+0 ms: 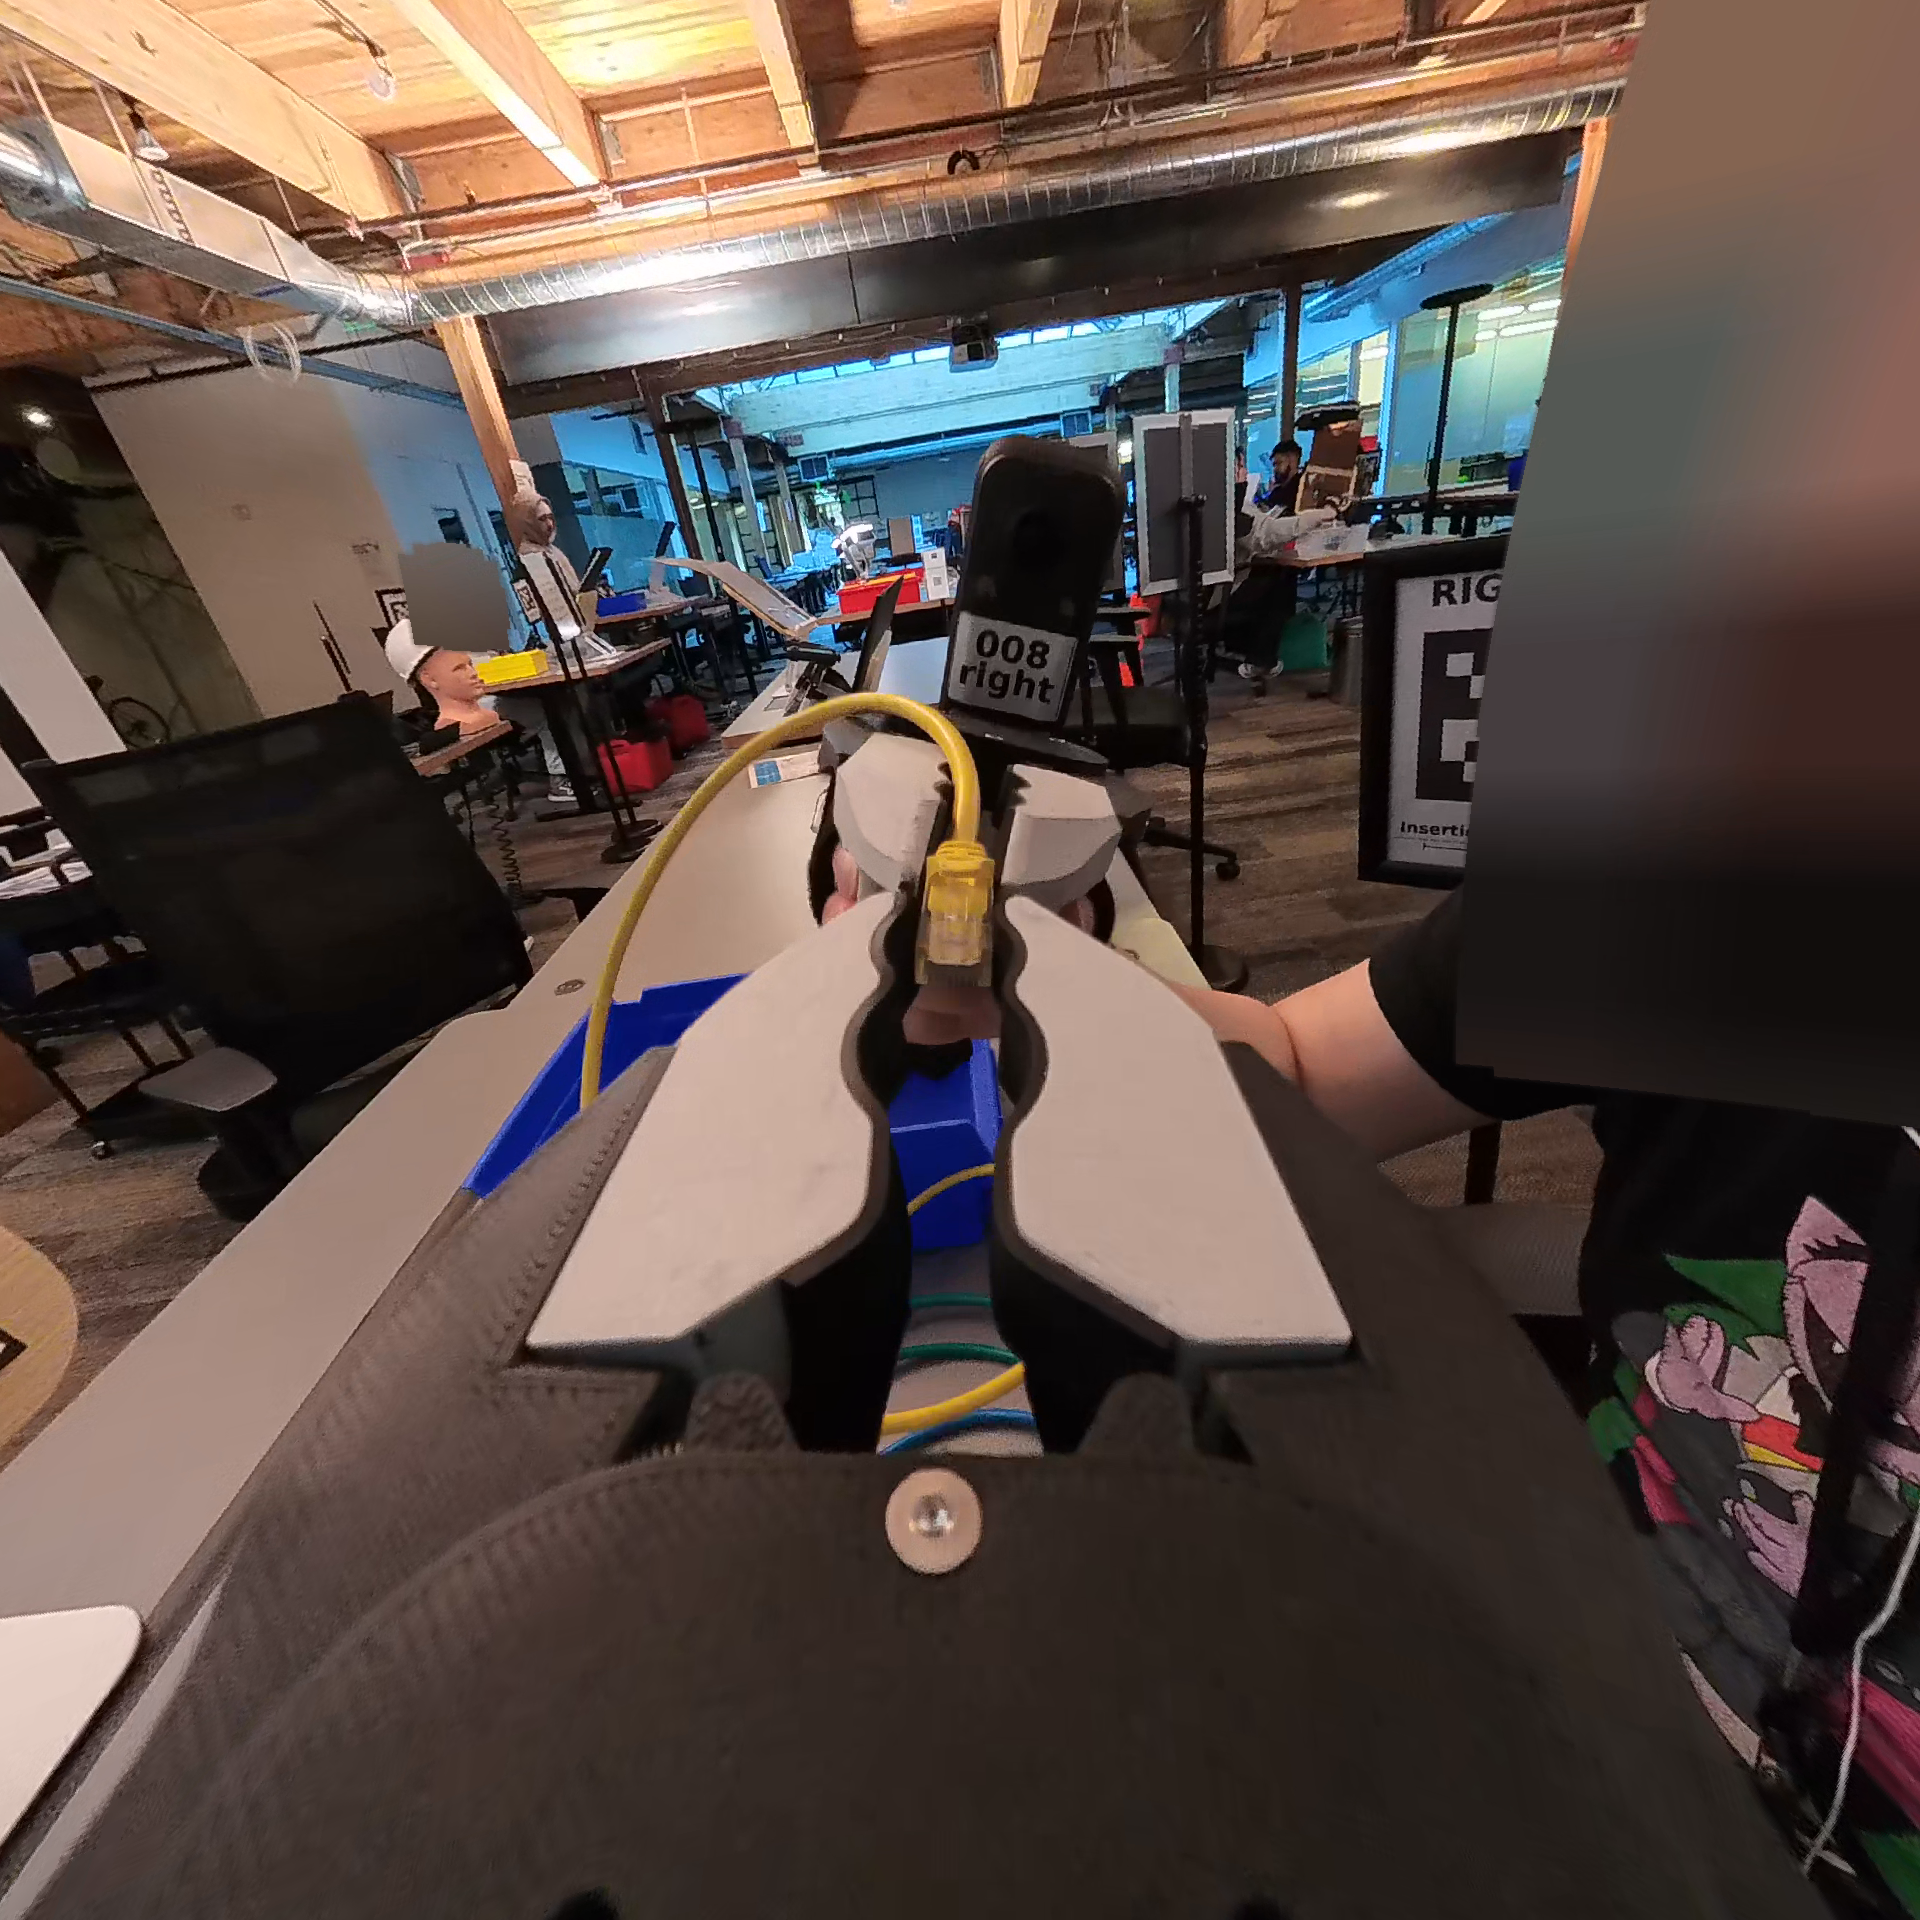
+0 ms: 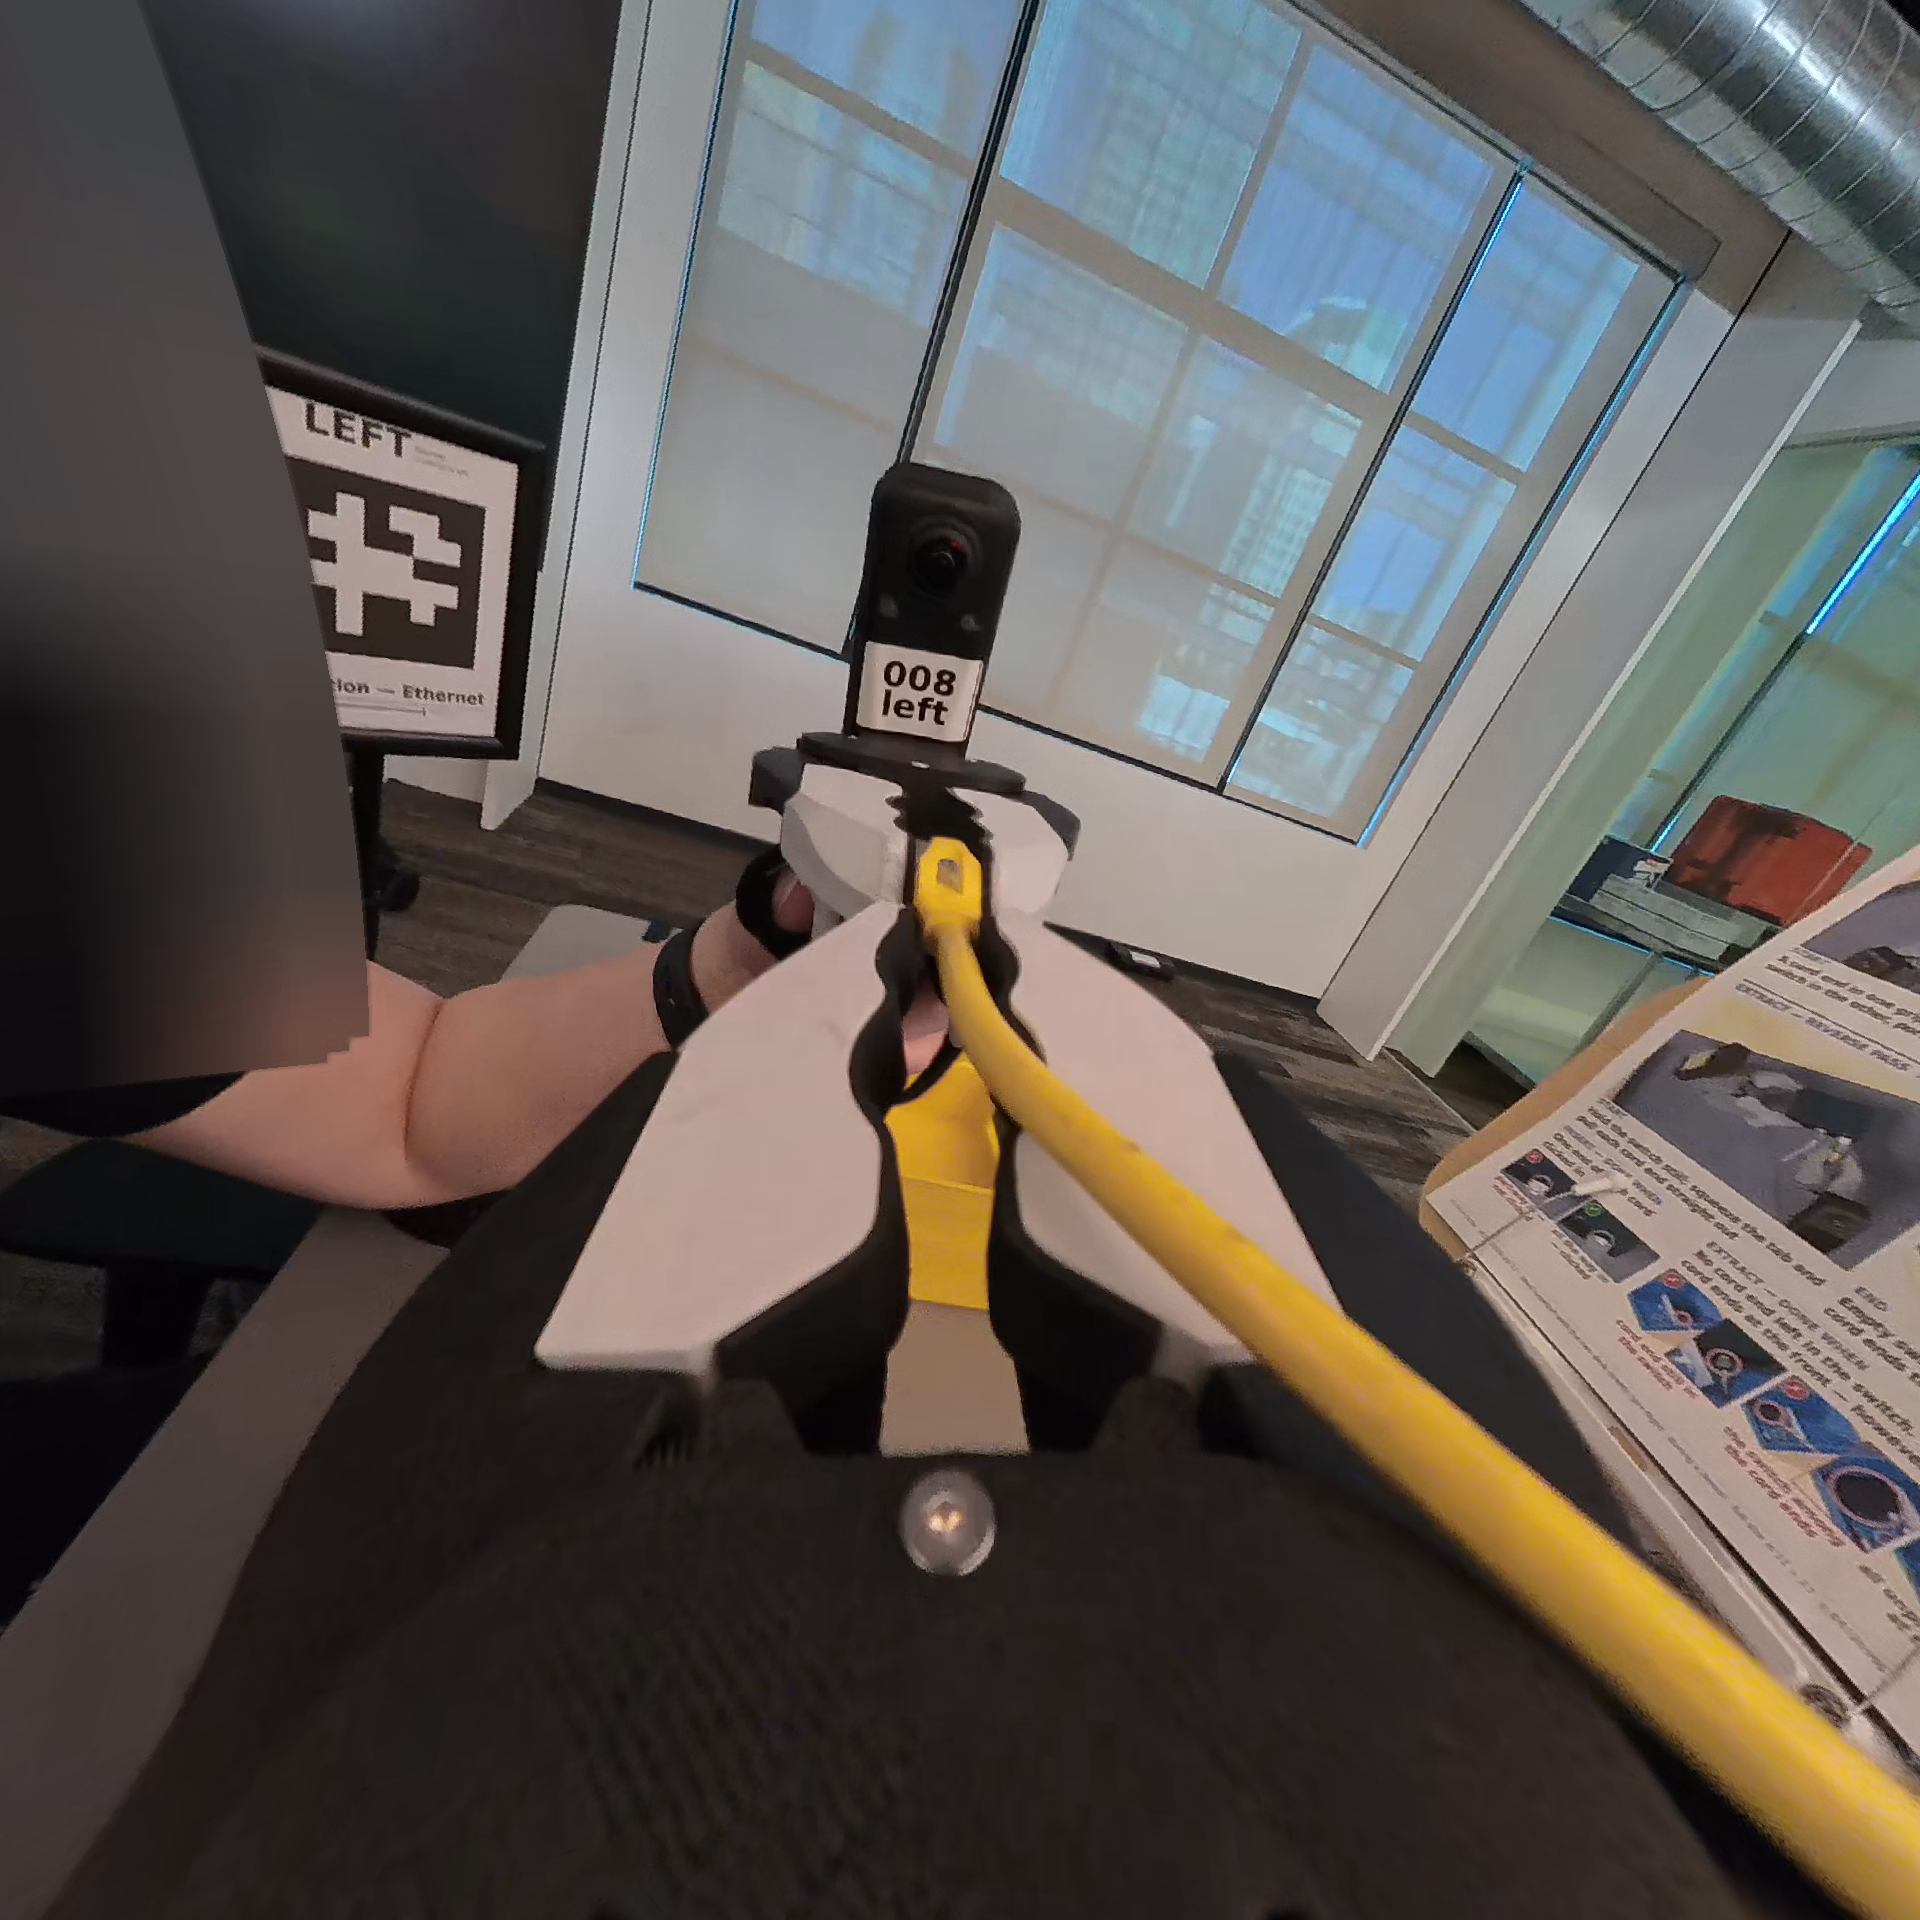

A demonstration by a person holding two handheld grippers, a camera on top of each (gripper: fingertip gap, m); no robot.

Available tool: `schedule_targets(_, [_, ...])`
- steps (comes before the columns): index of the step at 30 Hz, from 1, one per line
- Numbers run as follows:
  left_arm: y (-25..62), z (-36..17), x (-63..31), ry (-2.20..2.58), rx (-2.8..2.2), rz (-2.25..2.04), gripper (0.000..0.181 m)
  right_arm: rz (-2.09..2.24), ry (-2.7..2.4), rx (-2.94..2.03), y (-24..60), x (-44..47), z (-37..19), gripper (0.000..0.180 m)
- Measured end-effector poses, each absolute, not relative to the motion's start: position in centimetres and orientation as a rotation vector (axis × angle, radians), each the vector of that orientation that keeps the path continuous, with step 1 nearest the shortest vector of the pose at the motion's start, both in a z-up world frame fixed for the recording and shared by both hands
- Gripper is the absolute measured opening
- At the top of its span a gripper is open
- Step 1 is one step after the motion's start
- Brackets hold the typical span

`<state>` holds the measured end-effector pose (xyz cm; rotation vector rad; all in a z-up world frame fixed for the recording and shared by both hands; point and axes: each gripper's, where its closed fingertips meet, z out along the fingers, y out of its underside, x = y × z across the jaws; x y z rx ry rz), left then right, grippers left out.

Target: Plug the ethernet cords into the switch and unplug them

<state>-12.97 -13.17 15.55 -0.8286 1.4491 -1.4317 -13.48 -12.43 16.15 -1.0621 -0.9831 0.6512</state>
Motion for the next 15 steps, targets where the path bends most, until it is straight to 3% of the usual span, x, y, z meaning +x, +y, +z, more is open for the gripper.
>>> schedule_targets(7, [-12.5,15.3,-12.9,1.423,-0.822,-1.371,0.014,0.606,-0.994,-1.065,-12.3,-13.3,16.0,0.011])
schedule_targets(9, [-10.7,14.9,-12.8,1.375,-0.872,-1.257,0.027,0.556,-0.972,-1.059,-12.0,-12.6,16.3,0.011])
schedule_targets(15, [-0.7,7.4,-10.3,1.267,-1.241,-0.798,0.04,0.546,-0.894,-1.023,-12.7,-9.1,18.6,0.012])
